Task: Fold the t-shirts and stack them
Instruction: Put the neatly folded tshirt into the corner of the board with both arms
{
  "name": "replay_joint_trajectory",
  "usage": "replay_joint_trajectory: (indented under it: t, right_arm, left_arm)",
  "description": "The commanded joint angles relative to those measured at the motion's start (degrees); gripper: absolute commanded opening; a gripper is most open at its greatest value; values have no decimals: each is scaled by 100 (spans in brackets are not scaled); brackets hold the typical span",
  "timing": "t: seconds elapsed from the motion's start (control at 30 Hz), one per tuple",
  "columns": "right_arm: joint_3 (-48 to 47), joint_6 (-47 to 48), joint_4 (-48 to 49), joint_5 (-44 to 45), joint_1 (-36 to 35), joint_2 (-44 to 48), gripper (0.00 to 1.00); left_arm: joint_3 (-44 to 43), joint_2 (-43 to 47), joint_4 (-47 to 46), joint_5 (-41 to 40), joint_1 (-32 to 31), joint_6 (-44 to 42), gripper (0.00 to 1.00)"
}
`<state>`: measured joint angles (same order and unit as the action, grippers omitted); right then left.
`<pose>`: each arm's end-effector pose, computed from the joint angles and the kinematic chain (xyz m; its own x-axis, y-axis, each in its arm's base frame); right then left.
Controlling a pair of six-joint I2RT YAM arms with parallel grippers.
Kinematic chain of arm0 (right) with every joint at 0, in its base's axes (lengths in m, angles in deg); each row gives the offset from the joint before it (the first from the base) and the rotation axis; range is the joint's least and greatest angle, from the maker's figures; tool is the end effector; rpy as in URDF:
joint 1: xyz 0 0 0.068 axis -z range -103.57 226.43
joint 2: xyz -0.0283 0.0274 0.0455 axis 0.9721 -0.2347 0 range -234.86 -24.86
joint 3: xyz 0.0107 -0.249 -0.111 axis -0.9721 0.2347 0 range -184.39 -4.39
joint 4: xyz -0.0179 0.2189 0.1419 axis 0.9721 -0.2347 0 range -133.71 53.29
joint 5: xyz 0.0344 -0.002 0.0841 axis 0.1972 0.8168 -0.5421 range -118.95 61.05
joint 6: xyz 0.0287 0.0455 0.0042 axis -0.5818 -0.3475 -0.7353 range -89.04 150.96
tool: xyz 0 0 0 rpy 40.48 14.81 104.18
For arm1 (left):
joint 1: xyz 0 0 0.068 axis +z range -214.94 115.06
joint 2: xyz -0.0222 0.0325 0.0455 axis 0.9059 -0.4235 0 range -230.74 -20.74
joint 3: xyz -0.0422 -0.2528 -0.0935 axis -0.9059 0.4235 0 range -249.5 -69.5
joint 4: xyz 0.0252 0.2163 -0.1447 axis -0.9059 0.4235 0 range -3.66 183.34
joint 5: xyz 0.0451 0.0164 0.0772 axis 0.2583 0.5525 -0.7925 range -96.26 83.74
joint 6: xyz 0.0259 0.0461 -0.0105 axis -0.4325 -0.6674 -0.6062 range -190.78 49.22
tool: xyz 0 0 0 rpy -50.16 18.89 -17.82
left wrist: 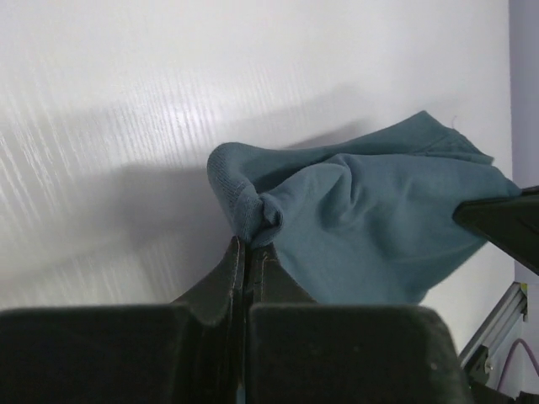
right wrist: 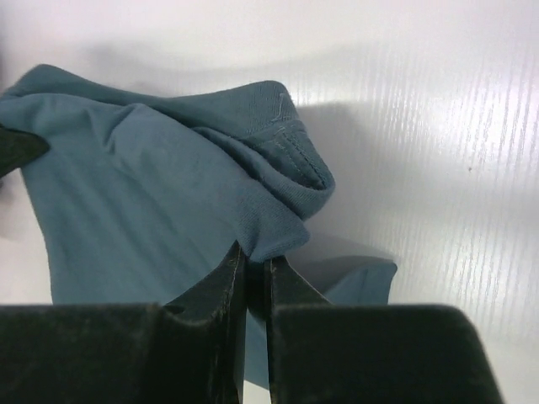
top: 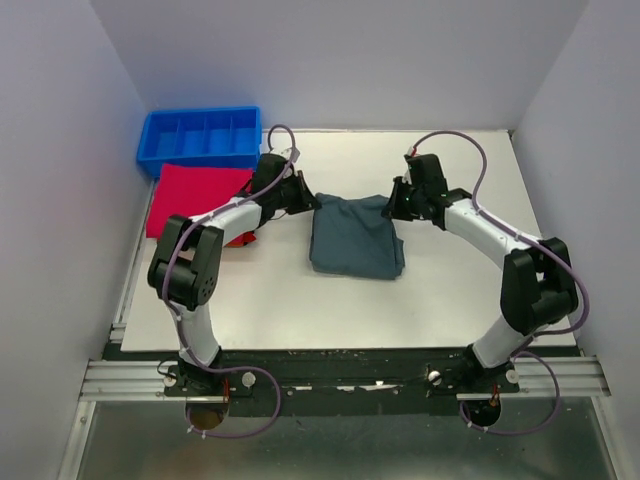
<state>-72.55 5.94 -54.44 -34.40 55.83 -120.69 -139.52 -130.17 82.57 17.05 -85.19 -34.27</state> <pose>0.3437 0.1328 0.2375 -0.7786 0.1572 -0.6075 -0.0920 0.9291 0.3583 0.3909 -0.1594 0.1911 -0.8080 -0.2843 -0.5161 0.1727 0.7231 -0.6688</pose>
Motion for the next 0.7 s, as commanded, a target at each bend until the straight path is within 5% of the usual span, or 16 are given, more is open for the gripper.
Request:
replay_joint_trajectory:
  t: [0.0, 0.4, 0.67]
  right_arm:
    - [364, 207, 490, -140, -128, 696, 1]
    - [506, 585, 851, -185, -866, 1945, 1]
    - [-451, 551, 745, 44, -1789, 1665, 1]
  left_arm:
    - [321, 1070, 113, -318, 30, -162, 0]
    - [840, 3031, 982, -1144, 258, -215, 0]
    - [595, 4191, 2414, -2040, 995, -408, 0]
